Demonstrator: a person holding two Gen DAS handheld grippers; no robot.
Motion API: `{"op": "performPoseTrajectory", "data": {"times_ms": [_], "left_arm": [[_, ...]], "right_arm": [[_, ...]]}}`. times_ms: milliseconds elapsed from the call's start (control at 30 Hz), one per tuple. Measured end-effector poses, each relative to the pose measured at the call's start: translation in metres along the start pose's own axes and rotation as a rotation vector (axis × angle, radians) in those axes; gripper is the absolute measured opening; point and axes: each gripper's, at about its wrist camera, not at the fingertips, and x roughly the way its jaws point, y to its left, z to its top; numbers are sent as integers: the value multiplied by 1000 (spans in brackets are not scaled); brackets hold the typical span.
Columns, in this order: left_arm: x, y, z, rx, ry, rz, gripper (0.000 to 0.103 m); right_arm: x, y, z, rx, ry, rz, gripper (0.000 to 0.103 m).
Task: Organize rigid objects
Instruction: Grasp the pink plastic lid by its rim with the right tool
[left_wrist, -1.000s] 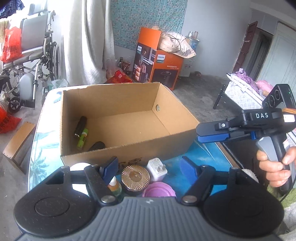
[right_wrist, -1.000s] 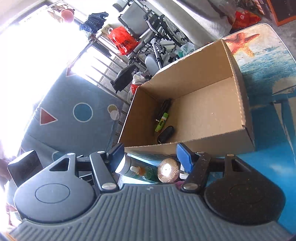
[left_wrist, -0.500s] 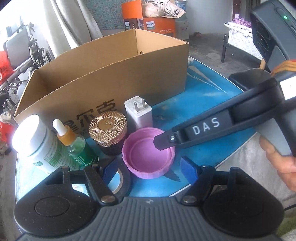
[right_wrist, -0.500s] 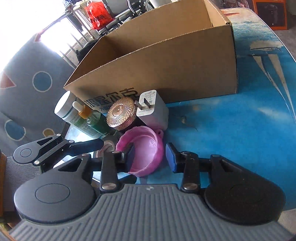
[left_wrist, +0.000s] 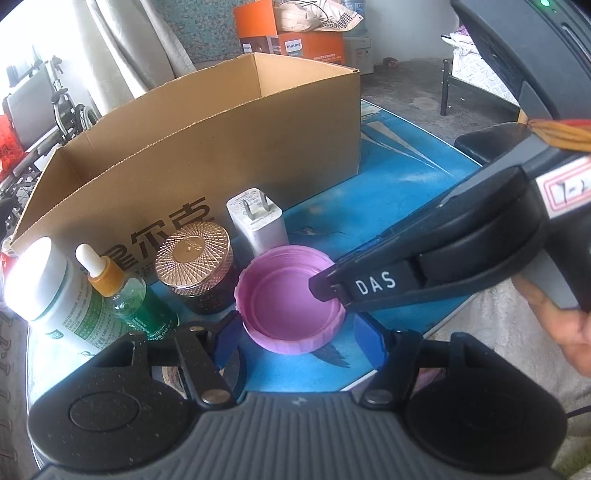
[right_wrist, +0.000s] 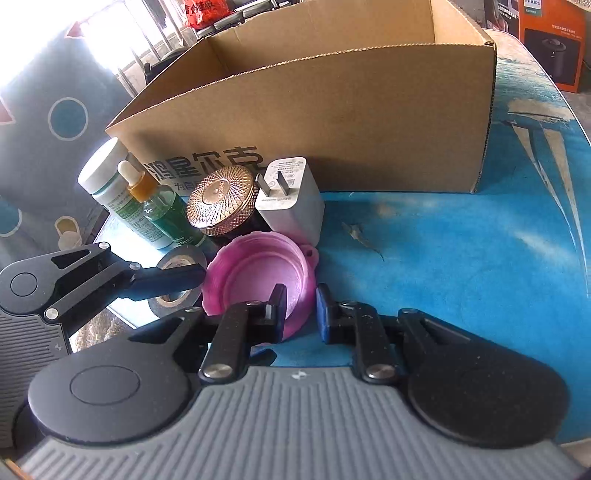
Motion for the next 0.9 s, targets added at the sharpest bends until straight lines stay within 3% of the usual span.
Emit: {"op": "performPoseTrajectory", "data": {"times_ms": [600, 733, 900], "left_arm": [[-1, -19, 1, 34, -19, -21, 70], [-28, -19, 10, 42, -95, -15, 70], [-69, -6, 45, 67, -239, 36, 70]], "right_arm": [[-25, -15, -14, 30, -6, -32, 16], [-53, -1, -8, -6, -62, -72, 16], [-101, 22, 23, -81, -200, -107, 16]]}}
